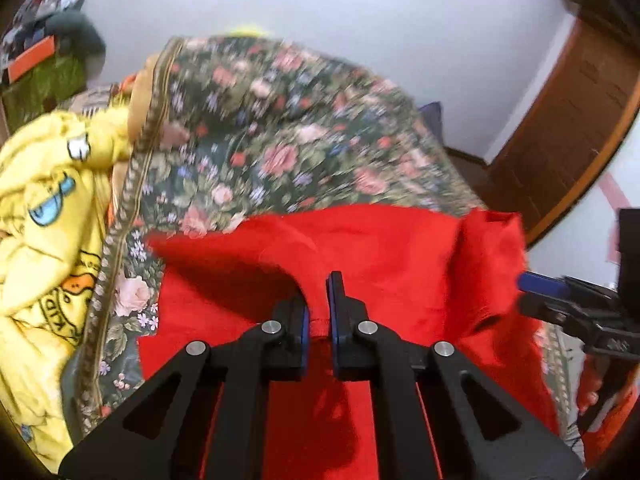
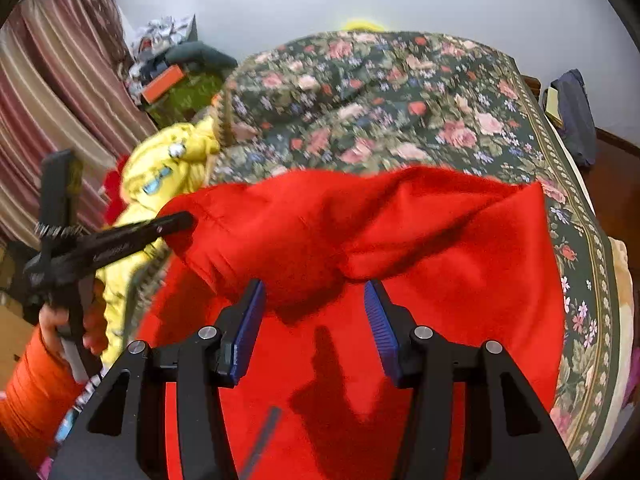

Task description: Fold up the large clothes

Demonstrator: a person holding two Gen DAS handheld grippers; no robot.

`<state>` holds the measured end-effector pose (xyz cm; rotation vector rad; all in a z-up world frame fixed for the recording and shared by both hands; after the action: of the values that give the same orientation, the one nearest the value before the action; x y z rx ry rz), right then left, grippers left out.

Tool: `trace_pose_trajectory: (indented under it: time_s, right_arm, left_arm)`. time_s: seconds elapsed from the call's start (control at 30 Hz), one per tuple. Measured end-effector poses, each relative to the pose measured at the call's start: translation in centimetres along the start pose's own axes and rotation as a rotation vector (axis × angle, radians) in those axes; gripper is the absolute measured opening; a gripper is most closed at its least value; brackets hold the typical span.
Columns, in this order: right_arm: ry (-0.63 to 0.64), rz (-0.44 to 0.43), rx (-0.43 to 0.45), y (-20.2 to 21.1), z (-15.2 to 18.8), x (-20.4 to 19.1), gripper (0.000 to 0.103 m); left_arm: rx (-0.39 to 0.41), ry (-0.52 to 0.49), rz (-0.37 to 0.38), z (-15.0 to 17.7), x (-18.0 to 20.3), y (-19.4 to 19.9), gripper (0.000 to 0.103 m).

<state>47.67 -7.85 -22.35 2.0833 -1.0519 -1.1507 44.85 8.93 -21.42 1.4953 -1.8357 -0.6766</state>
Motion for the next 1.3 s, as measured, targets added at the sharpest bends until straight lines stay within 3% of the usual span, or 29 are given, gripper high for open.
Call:
trace_pose_trajectory:
  time_s: [0.13,0.3,0.5,0.6,0.67,0.73,0.87,1.0,1.13,1.2,1.3]
  right_arm:
    - [-0.033,-0.002,0.049,1.5,0.1,-1.2,0.069]
    - [-0.07,0.035,0.012,-0.3,1.5,-1.1,0.069]
    - [-0.125,0.133,-0.009,-3.5,3.0,1.9,0.069]
    - [-0.196,0.099,-0.028,-5.1,3.4,3.9,0.068]
    - [-0.19,0.093,0.016,-4.8,3.2,4.1,0.059]
    - [-0.156,0.073,0.012,-4.6,3.1,3.6,0.031]
    - [-0.162,0.012,-0.003,-3.9,2.8,2.6,0.011]
    - [-0.105,-0.014,0.053,-1.0,2.1,0.7,0.01]
    - [-0.069,-0.045,0.116,3.4,1.4,-1.0,0.009]
    - [-0.069,-0.059,0.127,4.4,1.7,-1.3,0.009]
    - [-0.081,-0.047,0.089,4.0,3.1,-0.9,0.009]
  left_arm:
    - [0.015,-0.018,0.036,1.0,1.8,2.5,0.007]
    - [-0.029,0.001,0.045,4.4,2.1,1.7,0.007]
    - [-0.115,0.121,0.12,9.0,0.5,-1.8,0.007]
    - [-0.142,0.138,0.118,10.3,0.0,-3.4,0.007]
    - [-0.14,0.142,0.126,10.4,0.0,-3.8,0.007]
    - [-0.136,0.133,0.118,10.1,0.1,-3.6,0.007]
    - [-0.08,0.067,0.068,7.9,0.8,-1.2,0.007]
    - [0.019,-0.003,0.024,5.1,2.1,3.1,0.007]
    - [0.086,-0.032,0.031,3.8,3.4,6.7,0.007]
    - [0.087,-0.056,0.03,4.2,4.1,7.4,0.007]
    - [0.022,-0.064,0.029,6.2,4.7,6.0,0.007]
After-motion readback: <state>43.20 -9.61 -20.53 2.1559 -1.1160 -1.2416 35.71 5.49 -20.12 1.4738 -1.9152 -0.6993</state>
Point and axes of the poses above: each gripper's, at about its wrist camera, not at the fingertips, and y roughly against the way its jaws point, x to its right, z to its underside, the point moved 7 cm from there along -y, roughly the way its jaws point, and after that the axes turned 10 degrees about -y, right-handed, at the moved point
